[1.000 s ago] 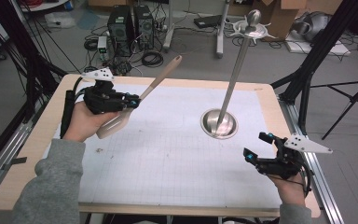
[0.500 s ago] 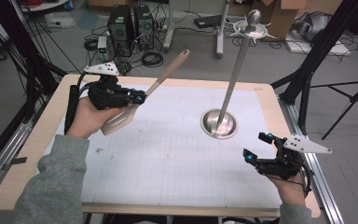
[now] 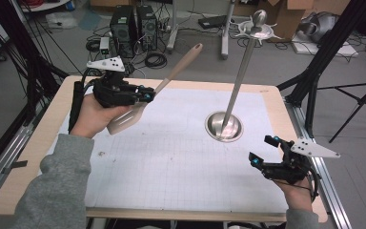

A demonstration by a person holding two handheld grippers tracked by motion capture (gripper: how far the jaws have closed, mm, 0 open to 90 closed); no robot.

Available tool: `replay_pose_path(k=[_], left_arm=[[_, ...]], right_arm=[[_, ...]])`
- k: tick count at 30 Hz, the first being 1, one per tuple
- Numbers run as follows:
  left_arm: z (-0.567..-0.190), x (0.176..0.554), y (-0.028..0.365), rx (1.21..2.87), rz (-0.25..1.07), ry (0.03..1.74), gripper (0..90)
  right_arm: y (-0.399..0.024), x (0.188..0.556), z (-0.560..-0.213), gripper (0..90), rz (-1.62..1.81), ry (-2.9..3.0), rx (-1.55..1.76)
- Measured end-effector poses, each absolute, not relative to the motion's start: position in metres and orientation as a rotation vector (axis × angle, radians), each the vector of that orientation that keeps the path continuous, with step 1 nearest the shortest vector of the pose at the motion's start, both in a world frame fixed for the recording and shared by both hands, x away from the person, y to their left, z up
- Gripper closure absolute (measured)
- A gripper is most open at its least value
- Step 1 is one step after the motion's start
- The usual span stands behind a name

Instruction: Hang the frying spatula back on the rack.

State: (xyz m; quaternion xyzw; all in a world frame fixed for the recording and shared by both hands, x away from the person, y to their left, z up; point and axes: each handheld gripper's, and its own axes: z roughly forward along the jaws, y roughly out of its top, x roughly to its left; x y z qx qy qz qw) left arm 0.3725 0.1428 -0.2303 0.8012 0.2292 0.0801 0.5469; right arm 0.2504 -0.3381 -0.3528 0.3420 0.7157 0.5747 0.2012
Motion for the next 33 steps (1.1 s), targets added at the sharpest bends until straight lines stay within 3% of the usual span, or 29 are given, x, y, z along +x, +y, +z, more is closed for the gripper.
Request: replay_pose_path(k=[33], left_arm=[[-0.204,0.372,0.109,1.903,0.193,0.499,77.1]], right_arm=[[-0.343,0.25,-0.352,9.1,1.622,1.982,0.963]])
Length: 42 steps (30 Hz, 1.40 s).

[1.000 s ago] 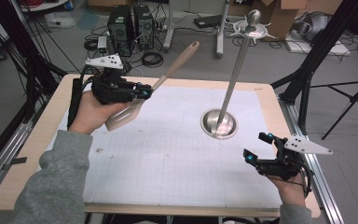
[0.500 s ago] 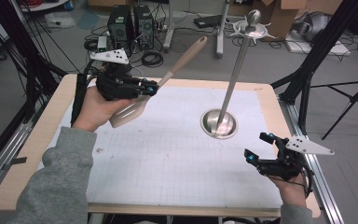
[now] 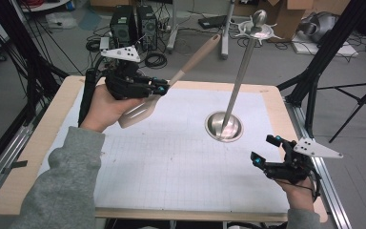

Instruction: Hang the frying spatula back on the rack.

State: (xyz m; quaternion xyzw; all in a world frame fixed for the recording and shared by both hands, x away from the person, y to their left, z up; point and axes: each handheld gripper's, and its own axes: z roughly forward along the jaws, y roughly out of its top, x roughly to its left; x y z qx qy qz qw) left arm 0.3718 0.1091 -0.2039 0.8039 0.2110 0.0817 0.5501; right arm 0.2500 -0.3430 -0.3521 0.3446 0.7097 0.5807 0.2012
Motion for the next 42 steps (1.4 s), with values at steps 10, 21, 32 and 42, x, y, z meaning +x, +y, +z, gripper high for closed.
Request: replay_pose_path(k=[10,21,32,42], left_arm=[[-0.197,0.374,0.101,1.883,0.189,0.471,77.1],[-0.194,0.378,0.094,1.878,0.182,0.459,77.1],[-0.197,0.382,0.088,1.872,0.165,0.456,77.1],[-0.2,0.384,0.081,1.868,0.16,0.459,77.1]], right_arm=[[-0.347,0.247,-0.353,9.1,1.623,1.974,0.967],[-0.354,0.24,-0.354,9.1,1.618,1.955,0.991],[-0.356,0.236,-0.353,9.1,1.619,1.943,0.99],[-0.358,0.235,-0.354,9.1,1.624,1.939,0.992]])
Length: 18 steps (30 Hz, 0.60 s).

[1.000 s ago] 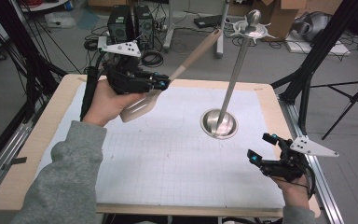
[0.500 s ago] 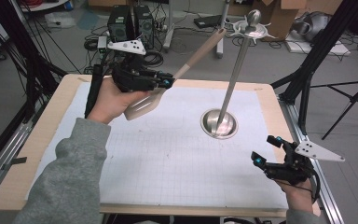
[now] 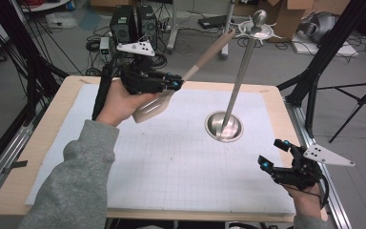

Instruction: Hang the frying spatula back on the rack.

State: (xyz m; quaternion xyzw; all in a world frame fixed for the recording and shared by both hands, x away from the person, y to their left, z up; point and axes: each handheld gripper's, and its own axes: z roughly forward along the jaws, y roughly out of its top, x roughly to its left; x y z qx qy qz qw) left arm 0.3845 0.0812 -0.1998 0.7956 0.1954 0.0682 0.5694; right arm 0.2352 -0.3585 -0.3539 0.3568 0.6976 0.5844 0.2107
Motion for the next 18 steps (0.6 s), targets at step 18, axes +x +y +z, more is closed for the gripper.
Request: replay_pose_path(k=[18], left_arm=[[-0.199,0.3806,0.0777,1.883,0.161,0.427,77.1]], right_arm=[[-0.3595,0.2351,-0.3553,9.1,1.624,1.943,1.0]])
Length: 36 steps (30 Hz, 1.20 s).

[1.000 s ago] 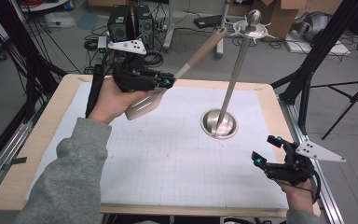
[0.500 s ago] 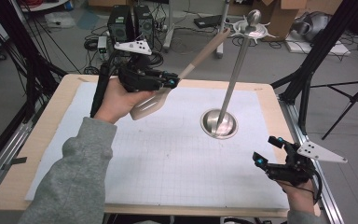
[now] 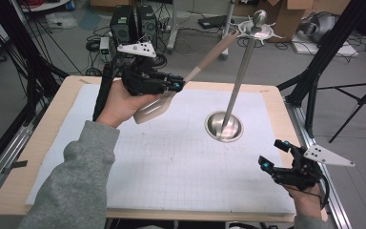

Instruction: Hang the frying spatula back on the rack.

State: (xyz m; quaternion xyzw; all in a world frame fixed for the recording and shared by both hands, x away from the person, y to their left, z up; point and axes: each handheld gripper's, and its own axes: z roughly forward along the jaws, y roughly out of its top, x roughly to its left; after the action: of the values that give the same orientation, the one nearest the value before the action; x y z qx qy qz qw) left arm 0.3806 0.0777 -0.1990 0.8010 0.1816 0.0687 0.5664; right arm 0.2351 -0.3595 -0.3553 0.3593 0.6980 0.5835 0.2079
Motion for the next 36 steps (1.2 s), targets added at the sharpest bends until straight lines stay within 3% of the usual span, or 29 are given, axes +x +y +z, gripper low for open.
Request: replay_pose_path(k=[36], left_arm=[[-0.216,0.391,0.051,1.933,0.146,0.455,77.1]], right_arm=[[-0.362,0.234,-0.354,9.1,1.638,1.93,1.005]])
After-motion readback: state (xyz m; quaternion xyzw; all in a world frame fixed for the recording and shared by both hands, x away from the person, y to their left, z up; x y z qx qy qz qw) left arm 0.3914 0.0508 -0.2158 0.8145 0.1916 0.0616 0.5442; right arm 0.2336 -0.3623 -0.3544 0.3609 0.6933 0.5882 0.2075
